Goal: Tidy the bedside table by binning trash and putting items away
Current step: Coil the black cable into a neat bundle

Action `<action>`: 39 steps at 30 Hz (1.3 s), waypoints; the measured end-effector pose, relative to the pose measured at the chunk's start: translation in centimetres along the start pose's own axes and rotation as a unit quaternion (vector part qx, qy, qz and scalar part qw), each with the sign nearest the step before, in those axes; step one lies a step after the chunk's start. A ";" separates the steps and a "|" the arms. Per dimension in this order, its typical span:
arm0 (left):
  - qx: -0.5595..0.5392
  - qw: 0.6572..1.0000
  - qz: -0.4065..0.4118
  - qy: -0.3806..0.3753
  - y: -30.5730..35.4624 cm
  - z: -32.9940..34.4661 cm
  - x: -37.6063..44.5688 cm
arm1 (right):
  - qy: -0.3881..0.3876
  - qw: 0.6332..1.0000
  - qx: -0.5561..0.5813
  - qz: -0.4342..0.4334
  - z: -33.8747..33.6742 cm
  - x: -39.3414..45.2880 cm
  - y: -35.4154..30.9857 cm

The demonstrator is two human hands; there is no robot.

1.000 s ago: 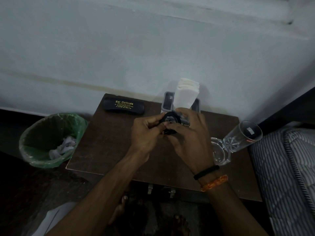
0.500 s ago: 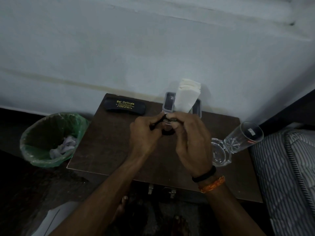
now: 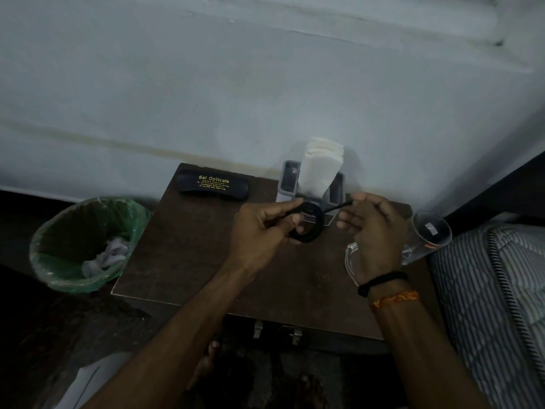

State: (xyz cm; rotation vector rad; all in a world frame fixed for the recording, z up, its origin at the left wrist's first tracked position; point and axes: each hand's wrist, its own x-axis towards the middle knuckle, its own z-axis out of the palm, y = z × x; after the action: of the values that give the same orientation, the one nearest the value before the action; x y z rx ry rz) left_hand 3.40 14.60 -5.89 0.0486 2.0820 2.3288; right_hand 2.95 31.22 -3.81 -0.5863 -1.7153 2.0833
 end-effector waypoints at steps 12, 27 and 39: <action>-0.050 0.999 -0.011 -0.005 0.2 0.0 0.2 | -0.143 0.826 -0.449 -0.308 -0.8 0.2 1.9; 0.035 0.997 0.056 0.038 -1.3 -0.8 0.9 | -0.307 0.937 -0.096 0.134 -0.4 -0.4 0.6; 0.079 0.995 0.064 0.015 -1.1 -0.1 0.7 | -0.302 0.939 -0.002 0.162 0.7 -1.7 0.0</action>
State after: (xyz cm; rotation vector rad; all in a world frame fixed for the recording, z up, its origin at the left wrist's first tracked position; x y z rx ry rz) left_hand 2.73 14.65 -6.96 0.1546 2.3399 2.2383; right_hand 3.98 29.70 -3.59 -0.2451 -2.0486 2.6997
